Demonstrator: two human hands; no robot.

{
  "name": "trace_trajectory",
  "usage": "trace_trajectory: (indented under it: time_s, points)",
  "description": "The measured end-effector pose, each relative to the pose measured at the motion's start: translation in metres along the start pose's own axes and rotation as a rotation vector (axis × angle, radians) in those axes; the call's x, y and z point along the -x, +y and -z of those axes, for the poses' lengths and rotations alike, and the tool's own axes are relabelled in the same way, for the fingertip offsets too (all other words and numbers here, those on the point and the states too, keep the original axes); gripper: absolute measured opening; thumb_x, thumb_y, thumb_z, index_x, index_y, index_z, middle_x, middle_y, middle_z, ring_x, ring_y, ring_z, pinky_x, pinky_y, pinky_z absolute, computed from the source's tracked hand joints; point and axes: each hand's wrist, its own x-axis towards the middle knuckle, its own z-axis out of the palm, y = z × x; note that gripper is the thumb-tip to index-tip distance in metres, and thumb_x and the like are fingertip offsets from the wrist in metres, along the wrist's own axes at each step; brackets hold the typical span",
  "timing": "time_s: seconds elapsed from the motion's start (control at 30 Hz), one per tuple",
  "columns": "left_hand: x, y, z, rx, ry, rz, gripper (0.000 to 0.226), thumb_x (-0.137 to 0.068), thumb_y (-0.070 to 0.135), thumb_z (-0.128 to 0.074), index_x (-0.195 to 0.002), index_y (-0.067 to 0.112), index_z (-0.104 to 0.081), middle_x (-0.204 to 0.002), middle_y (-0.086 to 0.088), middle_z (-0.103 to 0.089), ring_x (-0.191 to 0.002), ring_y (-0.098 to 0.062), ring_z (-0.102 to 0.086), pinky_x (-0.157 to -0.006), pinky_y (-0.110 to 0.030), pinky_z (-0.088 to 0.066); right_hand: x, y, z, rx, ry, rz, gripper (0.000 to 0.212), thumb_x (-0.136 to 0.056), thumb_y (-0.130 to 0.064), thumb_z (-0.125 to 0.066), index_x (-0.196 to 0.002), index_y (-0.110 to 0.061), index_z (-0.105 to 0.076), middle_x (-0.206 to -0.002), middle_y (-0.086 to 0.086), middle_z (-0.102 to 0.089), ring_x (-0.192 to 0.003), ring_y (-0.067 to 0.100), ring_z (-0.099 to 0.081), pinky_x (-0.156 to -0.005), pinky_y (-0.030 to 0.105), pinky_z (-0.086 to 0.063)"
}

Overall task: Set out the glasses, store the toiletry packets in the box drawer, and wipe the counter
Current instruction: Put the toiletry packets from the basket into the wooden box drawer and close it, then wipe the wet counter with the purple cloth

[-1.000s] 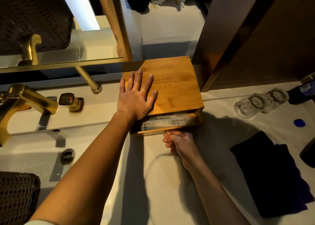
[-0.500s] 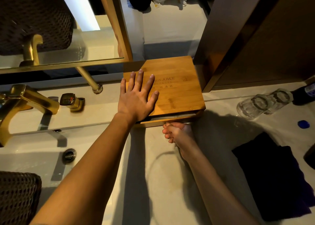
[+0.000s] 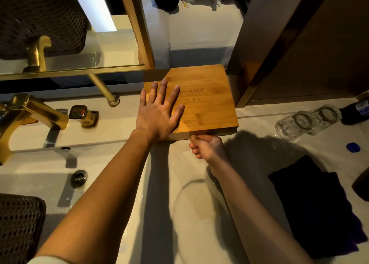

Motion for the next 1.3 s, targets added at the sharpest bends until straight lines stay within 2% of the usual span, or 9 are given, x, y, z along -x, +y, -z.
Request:
trace_trajectory:
  time_s: [0.2, 0.37, 0.53, 0.63, 0.73, 0.9, 1.03, 1.13, 1.3]
  points:
    - [0.008, 0.007, 0.007, -0.025, 0.008, 0.025, 0.068, -0.098, 0.067, -0.008, -0.160, 0.037, -0.006, -0.170, -0.004, -0.002, -0.157, -0.028, 0.001, -0.125, -0.056, 0.002, 0.001, -0.008, 0.018, 0.228, 0.020, 0.050, 0.025, -0.084, -0.043, -0.076, -0.085, -0.018, -0.075, -0.067, -0.006, -0.073, -0.060, 0.009, -0.066, -0.057, 0.026, -0.050]
    - [0.023, 0.020, 0.014, -0.041, -0.046, 0.122, 0.065, -0.101, 0.061, -0.010, -0.160, 0.033, -0.009, -0.170, -0.005, -0.008, -0.157, -0.029, -0.004, -0.125, -0.057, 0.000, 0.012, -0.013, 0.041, 0.606, 0.009, 0.272, 0.042, -0.087, -0.057, -0.062, -0.071, -0.019, -0.069, -0.067, -0.004, -0.069, -0.071, 0.019, -0.070, -0.077, 0.048, -0.059]
    - [0.095, 0.030, 0.013, 0.124, -0.048, 0.132, 0.062, -0.104, 0.058, -0.014, -0.160, 0.030, -0.017, -0.170, -0.003, -0.009, -0.157, -0.025, -0.001, -0.124, -0.053, 0.005, 0.042, 0.027, 0.101, 0.773, 0.084, 0.337, 0.042, -0.083, -0.067, -0.059, -0.083, -0.028, -0.073, -0.077, -0.013, -0.070, -0.075, 0.010, -0.066, -0.073, 0.031, -0.058]
    - [0.158, 0.029, 0.010, 0.170, -0.065, 0.145, 0.060, -0.105, 0.055, -0.016, -0.158, 0.029, -0.025, -0.170, -0.001, -0.012, -0.157, -0.021, -0.003, -0.127, -0.050, 0.003, 0.063, 0.058, 0.158, 0.753, 0.215, 0.614, 0.025, -0.085, -0.045, -0.068, -0.091, -0.022, -0.076, -0.090, -0.001, -0.072, -0.087, 0.021, -0.067, -0.077, 0.032, -0.054]
    - [0.230, 0.031, 0.000, 0.195, -0.122, 0.197, 0.063, -0.104, 0.056, -0.012, -0.158, 0.027, -0.028, -0.169, 0.000, -0.016, -0.157, -0.020, -0.006, -0.128, -0.047, 0.001, 0.079, 0.085, 0.216, 0.907, 0.383, 0.747, 0.045, -0.086, -0.045, -0.057, -0.106, -0.008, -0.075, -0.116, 0.012, -0.071, -0.108, 0.036, -0.063, -0.093, 0.038, -0.046]
    - [0.340, 0.034, -0.027, 0.216, -0.226, 0.307, 0.068, -0.099, 0.061, -0.008, -0.160, 0.032, -0.019, -0.169, 0.007, -0.008, -0.157, -0.017, -0.003, -0.128, -0.046, 0.000, 0.091, 0.126, 0.288, 1.347, 0.427, 0.651, 0.075, -0.087, -0.063, -0.047, -0.141, -0.012, -0.055, -0.151, 0.026, -0.042, -0.135, 0.045, -0.042, -0.106, 0.060, -0.036]
    - [0.379, 0.048, -0.048, 0.213, -0.268, 0.326, 0.062, -0.099, 0.067, -0.010, -0.157, 0.048, 0.002, -0.168, 0.012, 0.014, -0.156, -0.018, 0.015, -0.126, -0.049, 0.005, 0.090, 0.144, 0.301, 1.321, 0.375, 0.413, 0.087, -0.084, -0.077, -0.026, -0.155, -0.026, -0.037, -0.162, 0.023, -0.025, -0.148, 0.042, -0.024, -0.117, 0.065, -0.017]
    - [0.387, 0.051, -0.058, 0.167, -0.263, 0.315, 0.064, -0.097, 0.069, -0.008, -0.156, 0.048, 0.004, -0.167, 0.009, 0.020, -0.154, -0.021, 0.021, -0.126, -0.052, 0.007, 0.083, 0.152, 0.307, 1.366, 0.313, 0.315, 0.089, -0.082, -0.086, -0.003, -0.158, -0.041, -0.006, -0.168, 0.014, -0.003, -0.154, 0.033, -0.002, -0.122, 0.060, -0.003]
    - [0.389, 0.048, -0.067, 0.080, -0.220, 0.296, 0.065, -0.098, 0.067, -0.008, -0.158, 0.044, 0.003, -0.169, 0.005, 0.014, -0.156, -0.024, 0.014, -0.126, -0.056, 0.001, 0.092, 0.160, 0.300, 1.340, 0.374, 0.341, 0.082, -0.083, -0.086, -0.005, -0.155, -0.049, 0.000, -0.168, 0.013, -0.001, -0.153, 0.037, -0.002, -0.121, 0.062, -0.003]
